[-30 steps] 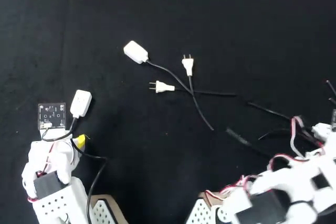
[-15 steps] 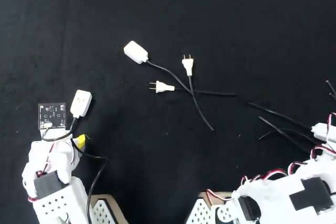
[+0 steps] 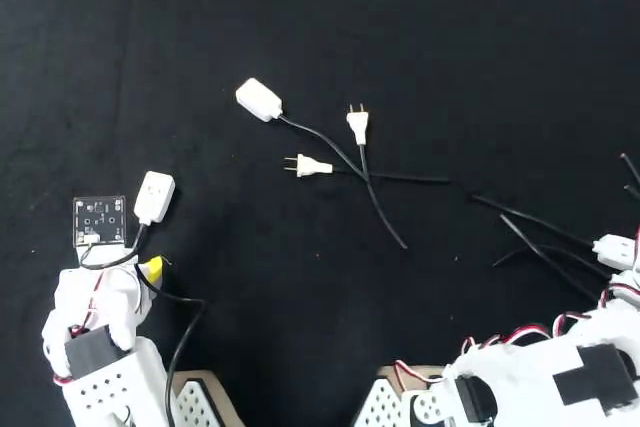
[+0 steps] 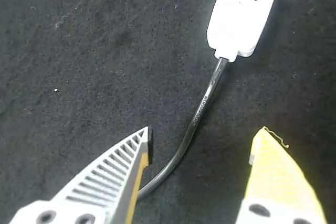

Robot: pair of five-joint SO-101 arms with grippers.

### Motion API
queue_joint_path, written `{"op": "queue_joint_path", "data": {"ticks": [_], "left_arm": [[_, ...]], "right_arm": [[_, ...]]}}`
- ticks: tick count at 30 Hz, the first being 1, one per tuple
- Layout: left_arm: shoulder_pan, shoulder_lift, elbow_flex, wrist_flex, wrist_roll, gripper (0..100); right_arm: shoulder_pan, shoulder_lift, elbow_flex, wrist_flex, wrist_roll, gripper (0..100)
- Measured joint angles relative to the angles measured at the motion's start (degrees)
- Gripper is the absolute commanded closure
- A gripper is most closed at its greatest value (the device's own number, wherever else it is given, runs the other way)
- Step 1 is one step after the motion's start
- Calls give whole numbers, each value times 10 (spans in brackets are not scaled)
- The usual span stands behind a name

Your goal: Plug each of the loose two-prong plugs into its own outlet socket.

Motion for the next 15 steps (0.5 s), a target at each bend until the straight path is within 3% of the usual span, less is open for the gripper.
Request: {"op": "queue_joint_path", "data": {"ticks": [3, 10, 15], "left_arm": [[0, 0, 0, 0, 0, 690], [0, 0, 0, 0, 0, 689], [0, 0, 0, 0, 0, 689]], "right_arm": [[3, -1, 0, 3, -4, 943], [4, 0, -10, 45, -18, 660], [8, 17, -55, 132, -21, 647]]}}
